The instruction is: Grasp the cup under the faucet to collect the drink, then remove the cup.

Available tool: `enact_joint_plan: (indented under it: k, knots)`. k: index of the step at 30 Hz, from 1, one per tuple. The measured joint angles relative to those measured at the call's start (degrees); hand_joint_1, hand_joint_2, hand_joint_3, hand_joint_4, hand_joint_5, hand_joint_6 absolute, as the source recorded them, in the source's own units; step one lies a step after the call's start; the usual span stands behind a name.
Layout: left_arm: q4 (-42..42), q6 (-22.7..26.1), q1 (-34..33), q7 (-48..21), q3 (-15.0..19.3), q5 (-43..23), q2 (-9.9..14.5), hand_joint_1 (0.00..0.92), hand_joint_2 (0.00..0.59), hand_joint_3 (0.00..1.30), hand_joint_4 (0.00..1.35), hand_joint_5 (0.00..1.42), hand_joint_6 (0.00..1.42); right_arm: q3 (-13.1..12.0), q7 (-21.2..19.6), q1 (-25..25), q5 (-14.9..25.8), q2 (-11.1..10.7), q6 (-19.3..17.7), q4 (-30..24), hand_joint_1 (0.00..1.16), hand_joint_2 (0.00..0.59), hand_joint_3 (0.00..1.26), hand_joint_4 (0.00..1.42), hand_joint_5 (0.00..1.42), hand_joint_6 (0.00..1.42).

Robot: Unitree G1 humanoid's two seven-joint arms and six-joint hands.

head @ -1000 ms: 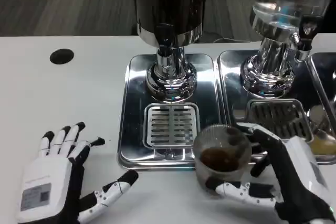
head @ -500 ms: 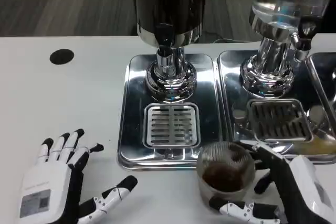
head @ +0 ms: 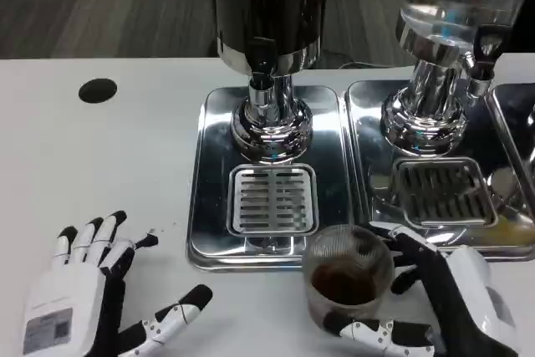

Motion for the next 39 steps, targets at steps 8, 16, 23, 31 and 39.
enact_joint_plan:
  k: [8,16,23,31,39]
  knots:
    - [0.13,-1.31,-1.12,-0.01,-0.01,-0.84,0.05,0.000,0.088,0.40,0.00,0.08,0.00,0.46,2.62,-1.94,1.42,-1.45,-2.57,2.02,0.84,0.163,0.31,0.30,0.35,0.55]
    - [0.24,-1.43,-1.32,-0.01,-0.03,-1.47,0.04,0.000,0.107,0.43,0.00,0.09,0.00,0.55,3.85,-2.18,1.60,-2.37,-3.26,2.29,0.77,0.166,0.22,0.19,0.30,0.52]
    - [0.38,-1.45,-1.58,-0.01,0.12,-2.09,0.05,0.000,0.118,0.44,0.00,0.10,0.00,0.53,3.85,-2.19,1.57,-2.55,-3.64,2.74,0.73,0.164,0.13,0.03,0.17,0.41]
    - [0.46,-1.45,-2.19,-0.03,0.96,-2.29,0.06,0.000,0.122,0.45,0.00,0.11,0.00,0.26,5.55,-2.31,4.12,-2.60,-4.62,2.79,0.69,0.169,0.00,0.00,0.00,0.22]
    - [0.51,-1.45,-3.18,-0.42,0.90,-2.21,-0.07,0.000,0.105,0.44,0.00,0.11,0.00,-1.25,7.89,-1.82,8.50,-2.97,-6.02,2.05,0.65,0.161,0.00,0.00,0.00,0.01]
